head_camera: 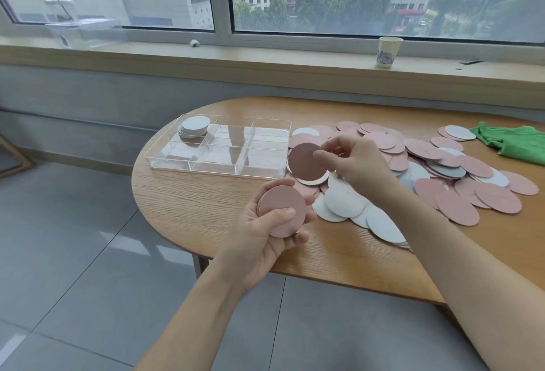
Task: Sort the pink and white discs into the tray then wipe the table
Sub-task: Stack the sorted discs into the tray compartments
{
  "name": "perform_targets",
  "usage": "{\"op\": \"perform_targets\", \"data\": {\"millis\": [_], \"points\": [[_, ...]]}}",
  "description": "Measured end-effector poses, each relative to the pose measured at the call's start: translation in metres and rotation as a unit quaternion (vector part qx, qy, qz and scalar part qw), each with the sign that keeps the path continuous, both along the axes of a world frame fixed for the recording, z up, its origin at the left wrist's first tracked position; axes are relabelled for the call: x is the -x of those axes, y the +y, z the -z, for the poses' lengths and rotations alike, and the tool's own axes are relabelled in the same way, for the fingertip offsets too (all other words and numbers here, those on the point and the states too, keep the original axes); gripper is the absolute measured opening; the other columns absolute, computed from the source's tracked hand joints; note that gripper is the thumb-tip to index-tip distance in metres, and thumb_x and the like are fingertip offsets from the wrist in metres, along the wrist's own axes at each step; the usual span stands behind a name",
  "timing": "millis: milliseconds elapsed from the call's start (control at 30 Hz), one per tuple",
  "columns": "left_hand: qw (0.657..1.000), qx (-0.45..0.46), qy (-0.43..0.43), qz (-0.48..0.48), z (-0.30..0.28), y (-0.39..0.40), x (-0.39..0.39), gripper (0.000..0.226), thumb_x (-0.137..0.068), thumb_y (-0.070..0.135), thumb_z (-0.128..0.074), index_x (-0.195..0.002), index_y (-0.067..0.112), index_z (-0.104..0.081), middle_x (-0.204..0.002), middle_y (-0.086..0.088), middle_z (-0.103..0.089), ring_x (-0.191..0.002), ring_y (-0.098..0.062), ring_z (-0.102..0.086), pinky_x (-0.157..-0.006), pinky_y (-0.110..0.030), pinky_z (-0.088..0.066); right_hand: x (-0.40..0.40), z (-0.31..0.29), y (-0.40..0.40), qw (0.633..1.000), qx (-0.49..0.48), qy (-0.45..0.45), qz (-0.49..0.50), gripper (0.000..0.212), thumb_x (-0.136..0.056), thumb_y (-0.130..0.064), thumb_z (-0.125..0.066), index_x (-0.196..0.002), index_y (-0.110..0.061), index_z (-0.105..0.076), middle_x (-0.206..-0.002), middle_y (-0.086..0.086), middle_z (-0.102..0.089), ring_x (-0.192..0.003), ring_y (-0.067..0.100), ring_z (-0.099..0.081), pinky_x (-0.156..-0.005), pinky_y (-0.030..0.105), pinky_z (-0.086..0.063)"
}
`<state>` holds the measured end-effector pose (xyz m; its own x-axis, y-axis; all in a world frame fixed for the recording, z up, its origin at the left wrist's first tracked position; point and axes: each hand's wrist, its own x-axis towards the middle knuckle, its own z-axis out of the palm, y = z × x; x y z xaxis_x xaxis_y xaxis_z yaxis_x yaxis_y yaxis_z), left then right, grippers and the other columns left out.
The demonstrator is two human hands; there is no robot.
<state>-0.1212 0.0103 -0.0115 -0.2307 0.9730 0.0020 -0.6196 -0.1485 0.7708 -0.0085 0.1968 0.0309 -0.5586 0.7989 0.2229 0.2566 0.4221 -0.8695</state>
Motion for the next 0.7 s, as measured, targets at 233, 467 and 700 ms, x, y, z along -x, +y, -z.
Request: {"op": "perform_targets", "data": {"millis": [233,467,700], "points": [[1.0,0.01,-0.004,-0.024,-0.001,-0.001,-0.003,0.04,-0.086,-0.003,-0.068,-0.119,0.02,-0.065,-0.113,-0.025,-0.069,-0.096,-0.034,-0.068,-0.065,-0.034,-0.056,-0.052,-0.004,-0.056,0.968,0.178,0.168,-0.056,0.02,-0.081,-0.022,-0.076,-0.09,-0.005,-0.071,-0.069,0.012,-0.068,-0.062,0.018,-0.061,-0.057,0.024,-0.05],[0.999,0.018,0.017,-0.04,-0.005,-0.003,-0.006,0.048,-0.083,0.002,-0.076,-0.124,0.02,-0.059,-0.118,-0.014,-0.072,-0.094,-0.029,-0.07,-0.066,-0.031,-0.056,-0.049,0.018,-0.077,0.986,0.13,0.094,-0.053,0.018,-0.081,-0.014,-0.082,-0.09,-0.006,-0.069,-0.068,0.012,-0.072,-0.061,0.02,-0.066,-0.056,0.029,-0.05],[0.999,0.018,0.026,-0.035,-0.005,-0.003,-0.007,0.041,-0.09,0.0,-0.068,-0.128,0.015,-0.059,-0.103,-0.015,-0.067,-0.09,-0.034,-0.07,-0.06,-0.032,-0.055,-0.035,0.024,-0.091,0.996,0.022,0.067,-0.055,0.008,-0.081,-0.017,-0.083,-0.081,-0.016,-0.076,-0.071,-0.002,-0.073,-0.064,0.01,-0.066,-0.063,0.02,-0.05]]}}
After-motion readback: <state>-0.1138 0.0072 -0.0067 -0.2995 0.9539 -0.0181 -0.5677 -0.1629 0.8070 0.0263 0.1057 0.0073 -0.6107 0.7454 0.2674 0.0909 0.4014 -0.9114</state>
